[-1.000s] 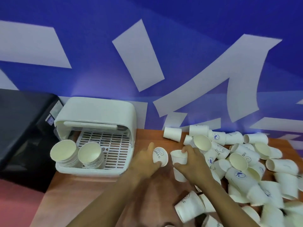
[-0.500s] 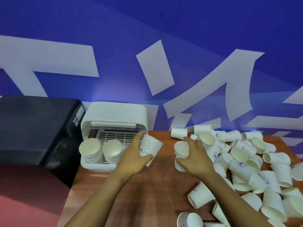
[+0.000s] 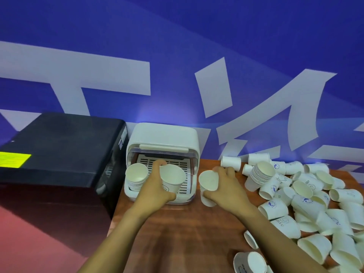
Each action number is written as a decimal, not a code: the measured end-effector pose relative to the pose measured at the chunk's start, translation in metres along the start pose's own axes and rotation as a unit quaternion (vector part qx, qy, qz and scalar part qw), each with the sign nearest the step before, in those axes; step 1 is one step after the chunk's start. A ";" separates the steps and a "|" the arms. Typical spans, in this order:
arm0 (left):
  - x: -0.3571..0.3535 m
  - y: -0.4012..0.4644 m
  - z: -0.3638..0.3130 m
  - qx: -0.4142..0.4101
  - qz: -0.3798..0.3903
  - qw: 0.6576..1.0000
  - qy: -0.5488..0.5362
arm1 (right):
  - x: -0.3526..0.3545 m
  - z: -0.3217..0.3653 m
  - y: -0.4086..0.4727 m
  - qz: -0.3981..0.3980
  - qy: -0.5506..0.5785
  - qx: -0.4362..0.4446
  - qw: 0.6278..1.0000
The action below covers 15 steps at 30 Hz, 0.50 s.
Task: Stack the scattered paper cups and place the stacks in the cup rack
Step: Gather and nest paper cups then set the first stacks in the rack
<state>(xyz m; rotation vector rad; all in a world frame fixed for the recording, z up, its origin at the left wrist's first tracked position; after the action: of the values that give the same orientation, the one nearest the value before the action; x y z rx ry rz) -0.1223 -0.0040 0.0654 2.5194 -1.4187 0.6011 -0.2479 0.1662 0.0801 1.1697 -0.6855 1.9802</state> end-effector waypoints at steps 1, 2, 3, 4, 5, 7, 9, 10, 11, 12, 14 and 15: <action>0.005 -0.002 0.001 -0.005 -0.001 1.000 -0.005 | -0.002 0.005 0.001 0.002 -0.001 0.002 1.000; 0.010 -0.003 0.002 -0.005 -0.003 1.000 -0.010 | -0.004 0.010 0.002 0.004 0.000 0.003 1.000; 0.015 -0.004 0.004 0.000 -0.004 1.000 -0.017 | -0.006 0.015 0.003 0.004 0.003 0.004 1.000; 0.018 -0.004 0.006 0.005 -0.006 1.000 -0.023 | -0.008 0.018 0.004 0.002 0.010 0.007 1.000; 0.024 -0.005 0.010 0.009 -0.010 1.000 -0.027 | -0.012 0.025 0.006 0.000 0.018 0.013 1.000; 0.029 -0.005 0.018 0.018 -0.017 0.999 -0.033 | -0.017 0.032 0.009 0.004 0.033 0.019 0.999; 0.037 -0.003 0.026 0.025 -0.018 0.999 -0.034 | -0.023 0.041 0.012 0.012 0.039 0.022 0.999; 0.042 -0.002 0.030 0.024 -0.019 0.999 -0.034 | -0.026 0.046 0.013 0.013 0.037 0.022 0.999; 0.047 0.000 0.032 0.022 -0.022 0.999 -0.035 | -0.028 0.050 0.014 0.012 0.035 0.024 0.999; 0.052 0.001 0.034 0.021 -0.027 0.999 -0.038 | -0.031 0.055 0.015 0.011 0.032 0.026 0.999; 0.061 0.004 0.038 0.022 -0.043 0.998 -0.041 | -0.034 0.061 0.018 0.008 0.030 0.030 0.999; 0.066 0.005 0.040 0.023 -0.054 0.997 -0.043 | -0.036 0.063 0.019 0.005 0.035 0.030 0.999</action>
<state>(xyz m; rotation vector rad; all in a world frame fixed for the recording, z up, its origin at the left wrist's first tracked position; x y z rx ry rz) -0.0863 -0.0720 0.0578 2.6680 -1.2989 0.5175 -0.2196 0.0965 0.0745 1.1286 -0.6007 2.0527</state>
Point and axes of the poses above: each hand's wrist, its own y-axis towards the middle knuckle, its own x-axis out of the back of the hand, z = x × y, the point moved 4 cm from there along y, towards the middle knuckle, and after that the axes turned 1 degree about x, right-handed, at the moved point
